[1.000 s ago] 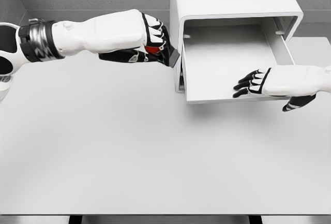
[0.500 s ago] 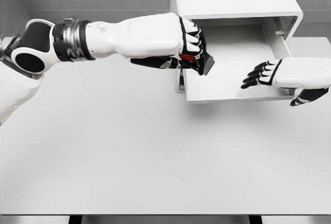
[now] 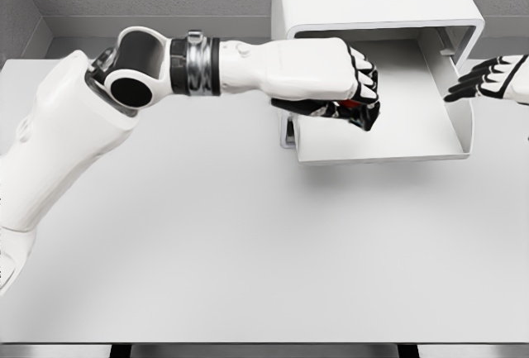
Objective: Slide open multi-storey tabletop storage cabinets and put open load switch and slide close multi-storey tabletop storage cabinets
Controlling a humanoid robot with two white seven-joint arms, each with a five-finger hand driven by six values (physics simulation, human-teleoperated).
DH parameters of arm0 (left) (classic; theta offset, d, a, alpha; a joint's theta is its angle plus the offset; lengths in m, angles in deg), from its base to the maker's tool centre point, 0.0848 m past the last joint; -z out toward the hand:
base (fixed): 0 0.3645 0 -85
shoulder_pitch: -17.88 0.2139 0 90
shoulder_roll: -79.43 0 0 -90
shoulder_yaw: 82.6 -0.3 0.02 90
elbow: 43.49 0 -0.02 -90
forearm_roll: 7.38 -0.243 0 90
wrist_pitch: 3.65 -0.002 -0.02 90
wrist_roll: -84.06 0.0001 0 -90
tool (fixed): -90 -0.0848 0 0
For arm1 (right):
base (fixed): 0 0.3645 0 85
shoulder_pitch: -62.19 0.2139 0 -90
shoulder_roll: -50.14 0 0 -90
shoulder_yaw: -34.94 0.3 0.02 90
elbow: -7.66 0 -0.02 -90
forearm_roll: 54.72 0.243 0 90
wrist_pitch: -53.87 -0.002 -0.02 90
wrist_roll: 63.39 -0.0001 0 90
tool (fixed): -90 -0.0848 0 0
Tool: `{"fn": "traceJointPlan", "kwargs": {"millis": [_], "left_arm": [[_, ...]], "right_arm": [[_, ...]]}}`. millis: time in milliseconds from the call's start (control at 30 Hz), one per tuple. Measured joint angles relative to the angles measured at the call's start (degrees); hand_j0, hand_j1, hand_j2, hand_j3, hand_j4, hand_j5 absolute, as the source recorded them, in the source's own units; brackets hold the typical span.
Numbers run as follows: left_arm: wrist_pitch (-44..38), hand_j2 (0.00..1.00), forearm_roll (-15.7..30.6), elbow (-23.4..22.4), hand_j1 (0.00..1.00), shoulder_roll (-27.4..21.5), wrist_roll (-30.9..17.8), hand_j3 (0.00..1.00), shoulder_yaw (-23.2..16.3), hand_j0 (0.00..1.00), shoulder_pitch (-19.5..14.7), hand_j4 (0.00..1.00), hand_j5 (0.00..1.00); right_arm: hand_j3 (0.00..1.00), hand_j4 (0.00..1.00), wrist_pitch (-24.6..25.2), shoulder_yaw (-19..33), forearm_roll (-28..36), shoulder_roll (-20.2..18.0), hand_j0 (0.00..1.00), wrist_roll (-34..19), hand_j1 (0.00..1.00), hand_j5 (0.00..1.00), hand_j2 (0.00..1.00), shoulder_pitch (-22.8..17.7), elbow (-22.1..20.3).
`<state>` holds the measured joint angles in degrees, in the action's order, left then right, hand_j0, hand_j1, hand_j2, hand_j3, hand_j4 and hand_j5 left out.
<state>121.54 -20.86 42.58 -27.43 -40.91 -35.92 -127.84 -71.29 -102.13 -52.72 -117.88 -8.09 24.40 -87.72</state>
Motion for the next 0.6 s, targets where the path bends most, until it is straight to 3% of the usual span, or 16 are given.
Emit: {"fn": "traceJointPlan", "kwargs": {"millis": [333, 600], "left_arm": [[0.0, 0.47, -8.2, -7.4, 0.47, 4.8, -0.1, 0.47, 0.3, 0.47, -0.3, 0.47, 0.47], [0.0, 0.47, -10.1, -10.3, 0.47, 6.7, -0.1, 0.47, 0.7, 0.47, -0.4, 0.47, 0.47]], "right_arm": [[1.00, 1.00, 0.0, -0.3, -0.3, 0.0, 1.00, 0.6, 1.00, 1.00, 1.00, -0.5, 1.2], [1.00, 1.00, 0.0, -0.4, -0.4, -0.2, 1.00, 0.5, 1.00, 1.00, 1.00, -0.7, 1.1]]}}
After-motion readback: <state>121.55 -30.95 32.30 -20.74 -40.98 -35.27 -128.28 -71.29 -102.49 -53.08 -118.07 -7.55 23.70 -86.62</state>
